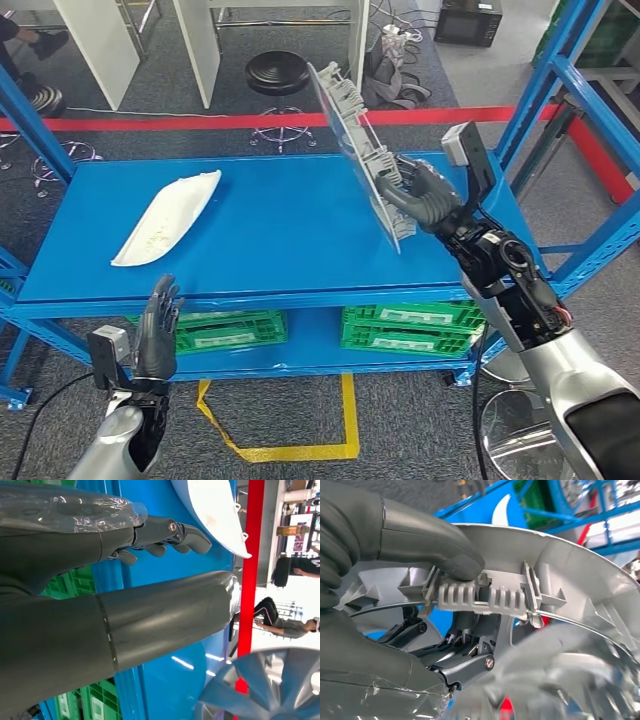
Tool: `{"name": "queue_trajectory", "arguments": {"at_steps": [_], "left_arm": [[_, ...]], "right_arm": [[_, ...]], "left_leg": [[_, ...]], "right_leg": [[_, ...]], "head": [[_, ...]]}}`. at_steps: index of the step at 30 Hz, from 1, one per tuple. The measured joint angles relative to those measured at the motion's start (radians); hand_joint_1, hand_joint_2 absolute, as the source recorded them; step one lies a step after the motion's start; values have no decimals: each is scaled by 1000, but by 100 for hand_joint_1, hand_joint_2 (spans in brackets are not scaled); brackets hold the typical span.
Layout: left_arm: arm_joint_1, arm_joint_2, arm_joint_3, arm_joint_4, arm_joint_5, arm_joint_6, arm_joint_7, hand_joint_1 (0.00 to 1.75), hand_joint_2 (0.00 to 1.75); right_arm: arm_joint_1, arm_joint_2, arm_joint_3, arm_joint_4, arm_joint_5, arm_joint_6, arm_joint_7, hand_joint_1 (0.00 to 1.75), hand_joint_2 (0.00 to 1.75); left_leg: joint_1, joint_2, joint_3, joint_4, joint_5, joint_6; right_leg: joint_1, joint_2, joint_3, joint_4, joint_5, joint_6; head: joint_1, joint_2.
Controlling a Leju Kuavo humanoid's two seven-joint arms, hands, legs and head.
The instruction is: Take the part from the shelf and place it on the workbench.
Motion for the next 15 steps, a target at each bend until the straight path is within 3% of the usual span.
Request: {"name": "queue_trajectory", "arguments": {"at_steps": [15], "left_arm": [[1, -1, 0, 4, -3, 0, -9, 0, 0]], "right_arm": [[15, 0, -32, -147, -72, 8, 11, 175, 175]], "left_leg": [[0, 0, -2, 0, 0, 0]], "right_leg": [[0, 0, -2, 0, 0, 0]], "head": [[1, 0]]}}
